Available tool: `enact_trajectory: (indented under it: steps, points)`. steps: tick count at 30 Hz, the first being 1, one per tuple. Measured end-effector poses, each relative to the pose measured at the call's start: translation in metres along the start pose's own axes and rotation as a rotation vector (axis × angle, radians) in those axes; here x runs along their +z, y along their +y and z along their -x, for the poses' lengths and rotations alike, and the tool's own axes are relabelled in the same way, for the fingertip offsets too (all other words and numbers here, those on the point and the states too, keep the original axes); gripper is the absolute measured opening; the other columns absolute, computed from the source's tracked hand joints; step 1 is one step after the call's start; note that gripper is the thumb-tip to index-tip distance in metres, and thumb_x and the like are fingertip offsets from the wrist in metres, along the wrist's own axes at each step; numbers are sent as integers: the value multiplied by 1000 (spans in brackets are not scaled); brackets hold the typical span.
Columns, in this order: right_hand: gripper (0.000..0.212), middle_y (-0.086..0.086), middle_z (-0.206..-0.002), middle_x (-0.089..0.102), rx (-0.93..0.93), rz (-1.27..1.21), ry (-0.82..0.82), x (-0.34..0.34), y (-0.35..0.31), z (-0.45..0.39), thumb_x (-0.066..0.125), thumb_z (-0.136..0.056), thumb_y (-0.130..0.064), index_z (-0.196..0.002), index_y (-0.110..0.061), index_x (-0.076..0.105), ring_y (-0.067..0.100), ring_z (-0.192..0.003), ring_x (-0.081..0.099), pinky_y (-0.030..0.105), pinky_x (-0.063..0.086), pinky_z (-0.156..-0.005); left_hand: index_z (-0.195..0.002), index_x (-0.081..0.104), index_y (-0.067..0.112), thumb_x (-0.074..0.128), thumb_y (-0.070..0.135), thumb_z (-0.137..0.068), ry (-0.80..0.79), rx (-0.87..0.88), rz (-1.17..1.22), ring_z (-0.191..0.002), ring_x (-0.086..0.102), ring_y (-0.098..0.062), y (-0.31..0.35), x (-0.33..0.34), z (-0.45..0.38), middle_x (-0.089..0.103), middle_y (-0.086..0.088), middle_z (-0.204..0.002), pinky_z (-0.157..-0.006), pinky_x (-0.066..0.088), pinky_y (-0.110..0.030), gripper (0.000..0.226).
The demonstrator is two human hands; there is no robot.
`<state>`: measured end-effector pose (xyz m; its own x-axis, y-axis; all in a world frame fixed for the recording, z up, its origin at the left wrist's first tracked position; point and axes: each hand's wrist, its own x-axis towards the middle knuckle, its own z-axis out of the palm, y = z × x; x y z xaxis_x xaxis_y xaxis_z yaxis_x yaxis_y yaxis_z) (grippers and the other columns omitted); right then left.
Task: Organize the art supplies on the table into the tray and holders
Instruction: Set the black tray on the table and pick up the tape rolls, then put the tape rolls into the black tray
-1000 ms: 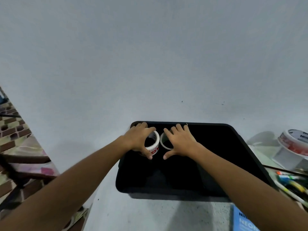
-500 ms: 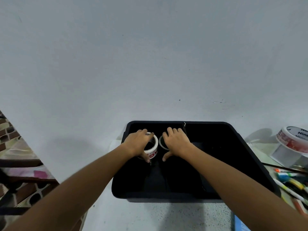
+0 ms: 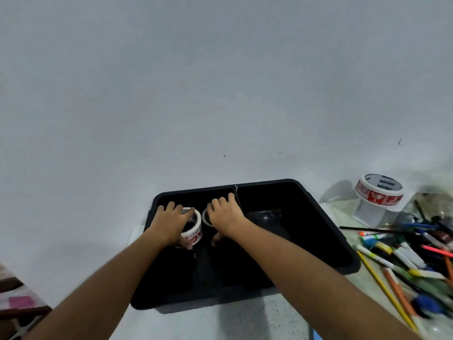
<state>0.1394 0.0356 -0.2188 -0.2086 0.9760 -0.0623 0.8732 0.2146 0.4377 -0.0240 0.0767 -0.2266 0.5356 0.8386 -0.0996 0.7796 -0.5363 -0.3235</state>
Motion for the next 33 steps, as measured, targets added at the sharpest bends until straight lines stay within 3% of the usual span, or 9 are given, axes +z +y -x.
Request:
enact_trajectory:
  steps: [5,11,16,23,28,33]
  points:
    - [74,14,-134,47,-75,-342,115,-16,28,23,58,-85,-58,-140,-12,41,33,-121,48,46,37,-98,-151,22,30,73,57,-68,-26,59,125,-131,32,-24,-2,-28,-2,36,-1,-145,-102,33,-42,100]
    - [58,10,-138,46,148,-582,222,-25,103,87,54,-93,-47,-141,-15,43,30,-122,49,41,41,-100,-143,40,26,68,50,-80,182,205,324,-119,44,-22,26,-89,-14,53,-2,-126,-91,42,-36,73]
    - [57,7,-140,44,391,-584,174,-5,168,166,53,-93,-47,-142,-18,42,29,-124,49,38,41,-97,-138,46,23,64,45,-86,285,388,409,-120,45,-21,102,-138,-33,55,-3,-126,-95,42,-34,60]
    - [54,9,-137,48,677,-528,92,27,233,310,57,-92,-43,-138,-16,47,29,-118,53,39,45,-90,-142,41,27,61,46,-88,319,665,408,-124,42,-19,250,-189,-41,51,-2,-131,-100,40,-36,61]
    - [54,8,-132,51,789,-533,67,54,260,404,55,-93,-45,-138,-18,47,29,-113,56,38,48,-90,-141,44,22,64,43,-86,326,803,410,-129,42,-26,337,-210,-25,45,-7,-141,-99,42,-37,62]
    - [58,7,-139,47,804,-534,33,77,275,457,56,-93,-45,-143,-18,42,27,-119,53,38,47,-93,-136,49,18,64,43,-86,305,798,409,-113,52,-26,391,-219,-15,56,-9,-124,-90,48,-40,58]
